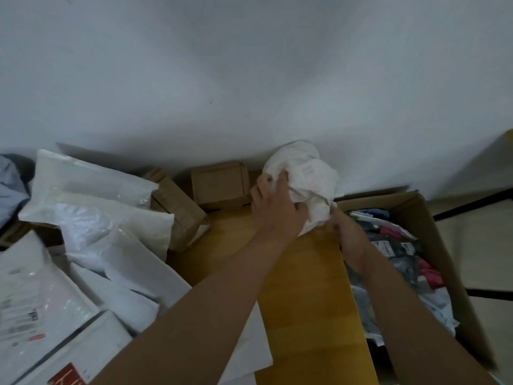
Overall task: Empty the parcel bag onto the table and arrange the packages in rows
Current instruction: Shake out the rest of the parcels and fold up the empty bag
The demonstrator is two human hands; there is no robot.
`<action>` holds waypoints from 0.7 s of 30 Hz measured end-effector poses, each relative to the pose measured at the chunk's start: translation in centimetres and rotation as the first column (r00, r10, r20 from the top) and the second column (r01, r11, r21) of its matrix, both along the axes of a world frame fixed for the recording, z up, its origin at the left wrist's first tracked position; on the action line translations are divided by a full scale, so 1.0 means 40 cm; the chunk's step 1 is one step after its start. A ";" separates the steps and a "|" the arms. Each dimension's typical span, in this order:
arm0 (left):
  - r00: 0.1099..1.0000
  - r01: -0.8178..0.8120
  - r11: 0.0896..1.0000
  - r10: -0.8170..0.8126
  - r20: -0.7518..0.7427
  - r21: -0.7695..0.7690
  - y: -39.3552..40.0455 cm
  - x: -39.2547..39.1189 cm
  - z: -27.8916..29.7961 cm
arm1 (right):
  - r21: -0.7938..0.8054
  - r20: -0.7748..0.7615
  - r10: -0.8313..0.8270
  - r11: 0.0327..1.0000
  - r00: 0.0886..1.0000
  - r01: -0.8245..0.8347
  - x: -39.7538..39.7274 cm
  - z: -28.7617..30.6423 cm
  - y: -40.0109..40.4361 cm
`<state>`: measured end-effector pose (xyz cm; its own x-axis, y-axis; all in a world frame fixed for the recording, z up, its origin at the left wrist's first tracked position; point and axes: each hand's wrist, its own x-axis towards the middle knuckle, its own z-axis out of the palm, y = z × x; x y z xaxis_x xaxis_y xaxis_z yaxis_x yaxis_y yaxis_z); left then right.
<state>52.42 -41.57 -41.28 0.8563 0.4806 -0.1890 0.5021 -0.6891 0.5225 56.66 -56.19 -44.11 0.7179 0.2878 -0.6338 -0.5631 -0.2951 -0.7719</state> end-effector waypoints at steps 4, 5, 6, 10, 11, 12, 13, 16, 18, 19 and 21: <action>0.995 0.056 0.998 -0.056 0.077 -0.001 -0.027 0.006 -0.007 | 0.122 -0.053 -0.108 0.986 0.993 0.114 0.034 0.025 0.048; 0.991 0.101 0.994 -0.103 0.087 0.029 -0.020 0.002 -0.025 | 0.007 0.015 -0.140 0.990 0.990 0.140 0.041 0.011 0.078; 0.987 0.140 0.989 -0.143 0.071 0.046 -0.013 -0.003 -0.036 | -0.099 0.100 -0.150 0.982 0.984 0.160 0.045 -0.001 0.105; 0.978 0.184 0.983 -0.183 -0.103 0.002 0.012 0.012 -0.066 | -0.245 0.285 -0.094 0.955 0.954 0.168 0.043 -0.042 0.146; 0.974 0.184 0.982 -0.187 -0.131 -0.033 0.012 0.019 -0.065 | -0.226 0.284 -0.099 0.960 0.954 0.167 0.044 -0.036 0.149; 0.969 0.186 0.980 -0.196 -0.152 -0.075 0.010 0.024 -0.051 | -0.215 0.282 -0.085 0.965 0.956 0.149 0.049 -0.022 0.142; 0.960 0.195 0.975 -0.211 -0.185 -0.101 0.010 0.027 -0.038 | -0.235 0.276 -0.049 0.965 0.960 0.117 0.058 -0.019 0.134; 0.931 0.228 0.972 -0.234 -0.281 -0.054 0.023 0.019 0.014 | -0.384 0.214 0.116 0.923 0.970 -0.026 0.073 0.001 0.119; 0.948 0.178 0.982 -0.190 -0.255 -0.068 0.029 0.004 0.055 | -0.370 0.279 0.065 0.928 0.958 0.045 0.053 0.055 0.118; 0.964 0.143 0.985 -0.160 -0.214 -0.095 0.027 -0.004 0.071 | -0.337 0.342 0.029 0.937 0.939 0.094 0.041 0.077 0.119; 0.986 0.067 0.989 -0.086 -0.143 -0.135 0.021 -0.023 0.096 | -0.290 0.429 -0.025 0.943 0.903 0.163 0.018 0.103 0.121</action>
<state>51.49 -40.71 -37.43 0.8477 0.3777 -0.3725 0.5286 -0.6598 0.5340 57.37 -51.34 -39.98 0.9471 0.0431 -0.3181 -0.2503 -0.5210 -0.8161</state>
